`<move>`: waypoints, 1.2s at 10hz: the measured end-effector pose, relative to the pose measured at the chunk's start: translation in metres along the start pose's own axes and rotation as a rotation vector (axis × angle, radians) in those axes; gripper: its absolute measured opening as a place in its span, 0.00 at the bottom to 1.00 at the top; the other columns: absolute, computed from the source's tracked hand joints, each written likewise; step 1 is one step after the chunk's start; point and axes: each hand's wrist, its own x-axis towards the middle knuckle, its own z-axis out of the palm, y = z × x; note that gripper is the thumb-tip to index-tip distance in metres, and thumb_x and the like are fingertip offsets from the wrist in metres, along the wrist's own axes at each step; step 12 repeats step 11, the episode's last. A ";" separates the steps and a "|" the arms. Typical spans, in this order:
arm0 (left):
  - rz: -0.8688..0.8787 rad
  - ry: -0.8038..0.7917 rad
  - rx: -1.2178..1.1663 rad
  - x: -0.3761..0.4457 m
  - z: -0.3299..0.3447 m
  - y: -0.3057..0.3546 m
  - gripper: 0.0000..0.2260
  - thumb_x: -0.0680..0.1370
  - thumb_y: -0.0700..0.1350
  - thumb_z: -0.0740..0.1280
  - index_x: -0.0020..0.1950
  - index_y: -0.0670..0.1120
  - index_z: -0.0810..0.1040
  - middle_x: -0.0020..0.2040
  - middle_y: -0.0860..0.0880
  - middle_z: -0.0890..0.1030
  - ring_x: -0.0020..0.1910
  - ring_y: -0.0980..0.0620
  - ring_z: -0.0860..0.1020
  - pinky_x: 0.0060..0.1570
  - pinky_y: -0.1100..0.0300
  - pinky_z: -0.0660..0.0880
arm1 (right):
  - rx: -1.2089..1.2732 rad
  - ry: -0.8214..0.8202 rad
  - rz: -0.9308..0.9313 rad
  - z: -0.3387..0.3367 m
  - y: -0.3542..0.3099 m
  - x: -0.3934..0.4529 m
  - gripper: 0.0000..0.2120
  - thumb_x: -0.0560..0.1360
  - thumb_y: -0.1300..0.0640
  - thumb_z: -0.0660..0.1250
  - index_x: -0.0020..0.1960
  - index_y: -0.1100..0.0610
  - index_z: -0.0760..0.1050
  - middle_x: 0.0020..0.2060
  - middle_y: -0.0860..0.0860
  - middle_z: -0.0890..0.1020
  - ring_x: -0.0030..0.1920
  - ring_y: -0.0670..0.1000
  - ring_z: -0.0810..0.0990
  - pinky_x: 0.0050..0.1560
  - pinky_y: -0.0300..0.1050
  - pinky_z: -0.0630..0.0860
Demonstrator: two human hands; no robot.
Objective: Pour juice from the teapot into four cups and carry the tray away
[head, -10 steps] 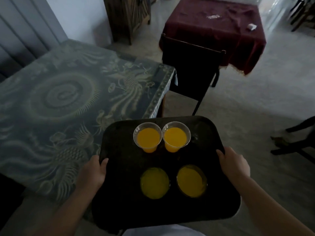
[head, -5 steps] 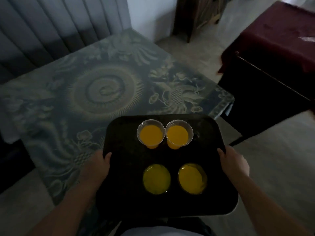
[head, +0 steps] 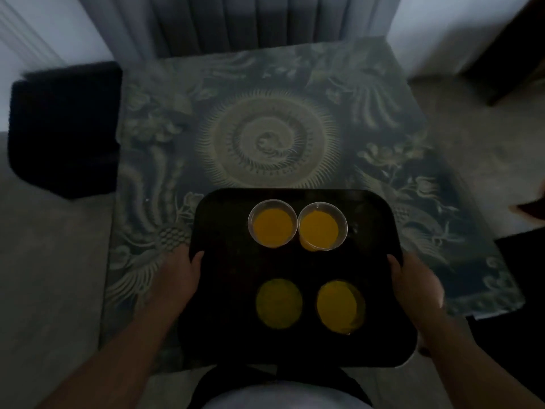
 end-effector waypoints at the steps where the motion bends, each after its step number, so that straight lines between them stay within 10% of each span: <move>1: -0.060 0.028 0.011 0.001 0.009 0.000 0.14 0.80 0.51 0.62 0.50 0.39 0.76 0.45 0.39 0.80 0.43 0.42 0.78 0.45 0.52 0.74 | -0.041 0.014 -0.064 0.001 -0.009 0.029 0.22 0.79 0.39 0.51 0.52 0.56 0.73 0.43 0.57 0.81 0.42 0.61 0.80 0.37 0.51 0.75; 8: -0.093 0.113 0.161 0.017 0.017 0.004 0.16 0.80 0.51 0.63 0.44 0.38 0.74 0.37 0.38 0.78 0.35 0.42 0.76 0.37 0.52 0.73 | -0.060 0.013 -0.123 0.001 -0.042 0.066 0.18 0.79 0.41 0.53 0.46 0.56 0.66 0.42 0.62 0.81 0.42 0.63 0.80 0.38 0.52 0.70; 12: -0.155 0.014 0.367 0.009 0.000 0.022 0.29 0.76 0.59 0.63 0.70 0.43 0.66 0.68 0.35 0.68 0.66 0.34 0.66 0.61 0.35 0.67 | -0.105 -0.015 -0.165 -0.021 -0.046 0.055 0.18 0.77 0.42 0.58 0.53 0.56 0.71 0.48 0.59 0.81 0.47 0.61 0.81 0.43 0.53 0.75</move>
